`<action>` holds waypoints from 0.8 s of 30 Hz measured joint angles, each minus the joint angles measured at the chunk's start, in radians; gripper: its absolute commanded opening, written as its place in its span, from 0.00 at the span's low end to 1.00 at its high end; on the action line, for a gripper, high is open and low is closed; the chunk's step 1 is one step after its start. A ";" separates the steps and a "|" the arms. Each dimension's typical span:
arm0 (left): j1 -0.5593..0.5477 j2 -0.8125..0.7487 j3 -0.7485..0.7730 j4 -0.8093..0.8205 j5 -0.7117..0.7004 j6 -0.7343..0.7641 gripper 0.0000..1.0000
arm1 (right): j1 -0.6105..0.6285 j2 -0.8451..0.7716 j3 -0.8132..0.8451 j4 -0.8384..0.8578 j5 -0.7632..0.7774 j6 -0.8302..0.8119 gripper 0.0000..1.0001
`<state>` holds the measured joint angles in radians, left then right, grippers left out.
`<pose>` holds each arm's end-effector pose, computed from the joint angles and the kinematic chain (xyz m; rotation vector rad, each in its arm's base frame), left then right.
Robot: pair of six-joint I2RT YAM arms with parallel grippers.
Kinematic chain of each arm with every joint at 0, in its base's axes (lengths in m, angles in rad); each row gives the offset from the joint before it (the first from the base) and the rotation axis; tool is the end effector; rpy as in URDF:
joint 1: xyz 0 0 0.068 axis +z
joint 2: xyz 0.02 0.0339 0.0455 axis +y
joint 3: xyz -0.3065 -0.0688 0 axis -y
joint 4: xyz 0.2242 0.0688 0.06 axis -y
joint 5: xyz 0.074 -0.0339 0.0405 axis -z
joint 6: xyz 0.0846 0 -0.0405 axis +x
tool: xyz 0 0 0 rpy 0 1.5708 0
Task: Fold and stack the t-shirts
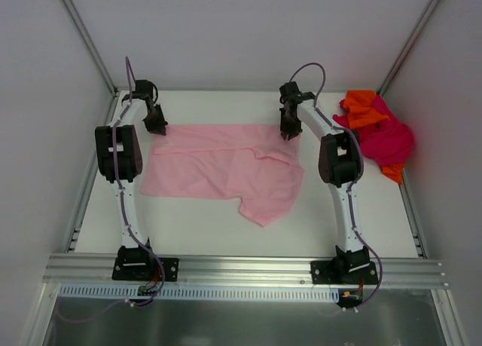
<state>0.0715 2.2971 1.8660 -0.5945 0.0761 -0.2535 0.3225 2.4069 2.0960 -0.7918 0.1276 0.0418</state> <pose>0.5335 0.0318 0.1681 -0.3934 2.5709 -0.1647 0.5255 0.1643 0.1666 -0.3318 2.6379 -0.0522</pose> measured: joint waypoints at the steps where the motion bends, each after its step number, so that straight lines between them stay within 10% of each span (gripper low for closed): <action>1: 0.000 0.011 0.022 -0.009 0.002 -0.001 0.00 | -0.002 0.012 0.022 -0.007 0.000 -0.002 0.23; 14: 0.000 0.134 0.236 -0.049 0.034 -0.024 0.02 | -0.058 0.121 0.222 -0.032 -0.032 -0.042 0.37; 17: 0.000 0.124 0.232 -0.047 0.047 -0.018 0.23 | -0.068 0.111 0.225 -0.019 -0.094 -0.075 0.59; 21: 0.000 0.026 0.181 -0.044 0.046 0.006 0.78 | -0.061 0.032 0.224 0.002 -0.153 -0.146 0.94; 24: 0.000 -0.142 0.116 -0.022 0.047 0.011 0.82 | -0.045 -0.139 0.196 0.054 -0.213 -0.177 1.00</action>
<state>0.0715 2.1555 1.9823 -0.6163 0.1230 -0.2420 0.2775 2.2681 2.2925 -0.7380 -0.0853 -0.1356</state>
